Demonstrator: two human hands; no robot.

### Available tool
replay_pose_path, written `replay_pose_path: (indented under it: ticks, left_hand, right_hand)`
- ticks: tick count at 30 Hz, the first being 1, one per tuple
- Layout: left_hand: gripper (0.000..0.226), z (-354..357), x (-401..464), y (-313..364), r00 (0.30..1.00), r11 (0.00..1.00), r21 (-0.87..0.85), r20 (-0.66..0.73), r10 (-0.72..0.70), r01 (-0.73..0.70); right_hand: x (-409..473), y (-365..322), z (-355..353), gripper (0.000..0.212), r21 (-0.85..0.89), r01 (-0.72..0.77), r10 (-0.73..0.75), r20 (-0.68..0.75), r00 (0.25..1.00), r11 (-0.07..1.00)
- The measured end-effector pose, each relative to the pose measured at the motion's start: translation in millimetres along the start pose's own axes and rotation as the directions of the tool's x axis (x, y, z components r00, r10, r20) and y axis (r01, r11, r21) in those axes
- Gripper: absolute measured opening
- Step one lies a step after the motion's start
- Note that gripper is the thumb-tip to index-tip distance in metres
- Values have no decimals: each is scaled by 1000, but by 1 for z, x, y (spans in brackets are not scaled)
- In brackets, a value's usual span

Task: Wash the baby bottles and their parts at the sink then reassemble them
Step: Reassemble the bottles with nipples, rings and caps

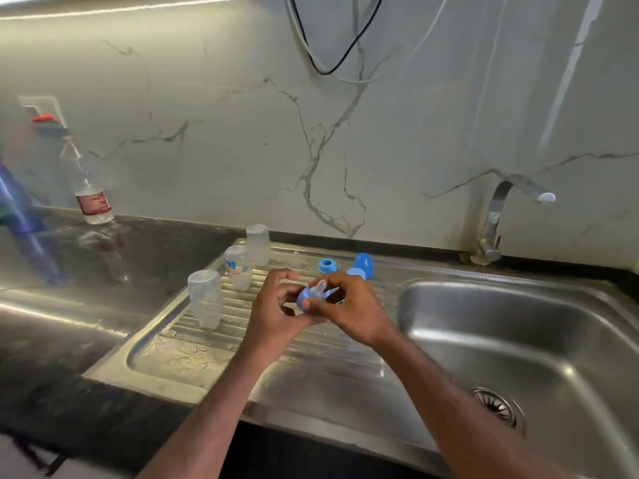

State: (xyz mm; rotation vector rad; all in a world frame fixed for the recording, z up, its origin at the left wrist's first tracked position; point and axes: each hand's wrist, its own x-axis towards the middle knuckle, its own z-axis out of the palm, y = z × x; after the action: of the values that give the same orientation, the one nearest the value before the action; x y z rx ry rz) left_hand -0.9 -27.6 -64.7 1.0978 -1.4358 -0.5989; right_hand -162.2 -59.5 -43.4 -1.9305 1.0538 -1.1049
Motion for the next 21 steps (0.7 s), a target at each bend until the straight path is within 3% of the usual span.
replay_pose_path:
  ticks: [3, 5, 7, 9, 13, 16, 18, 21]
  left_hand:
    - [76, -27, -10, 0, 986, 967, 237, -114, 119, -89]
    - [69, -46, -15, 4, 919, 915, 372, -286, 272, -155]
    - [73, -68, -13, 2, 827, 897, 435, -473, 304, -81]
    - [86, -89, -5, -4, 780, 895, 434, -594, 198, 103]
    - [98, -111, 10, -22, 830, 809, 477, -557, -24, 343]
    - [74, -109, 15, -29, 871, 820, 461, -484, -89, 340]
    - [65, -104, 17, -28, 852, 834, 434, -518, -77, 339]
    - [58, -93, 22, -25, 813, 936, 200, -568, -130, 289]
  right_hand:
    - [9, -3, 19, 19, 31, 20, -18, -47, 999, 999]
    - [13, -4, 28, 18, 45, 18, -14, -74, 997, 999]
    - [16, -6, 37, 16, 47, 7, -4, -66, 998, 999]
    - [16, -8, 45, 16, 34, 7, -6, -31, 1000, 999]
    - [14, -12, 53, 19, 6, -5, 5, 25, 1000, 1000]
    - [15, -15, 52, 29, -32, -24, 25, 44, 999, 999]
    - [14, -15, 47, 36, -41, -34, 36, 33, 999, 999]
    - [9, -11, 33, 36, -18, -20, 20, -1, 1000, 1000]
